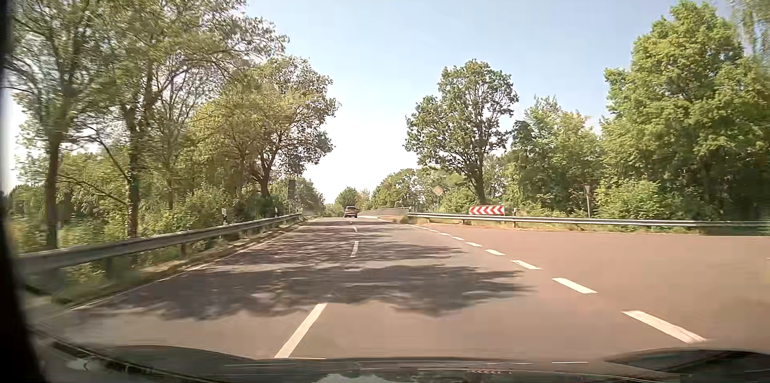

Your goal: Follow the waypoints while adhering to traffic rules and regulations

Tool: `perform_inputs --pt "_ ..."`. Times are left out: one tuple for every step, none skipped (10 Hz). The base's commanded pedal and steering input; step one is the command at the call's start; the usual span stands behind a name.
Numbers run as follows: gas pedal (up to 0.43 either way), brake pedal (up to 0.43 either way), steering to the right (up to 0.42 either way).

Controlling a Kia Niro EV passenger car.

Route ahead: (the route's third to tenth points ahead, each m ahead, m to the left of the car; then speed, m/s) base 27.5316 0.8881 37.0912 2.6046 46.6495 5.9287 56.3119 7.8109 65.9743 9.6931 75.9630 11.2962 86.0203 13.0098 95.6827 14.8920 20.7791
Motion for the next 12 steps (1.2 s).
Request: perform_inputs --pt "0.26 0.0 -0.024" --pt "0.26 0.0 -0.024" --pt "0.26 0.0 -0.024" --pt "0.26 0.0 -0.024" --pt "0.26 0.0 -0.024" --pt "0.26 0.0 -0.024" --pt "0.26 0.0 -0.025" --pt "0.26 0.0 -0.025" --pt "0.26 0.0 -0.025" --pt "0.26 0.0 -0.025" --pt "0.26 0.0 -0.024" --pt "0.26 0.0 -0.023"
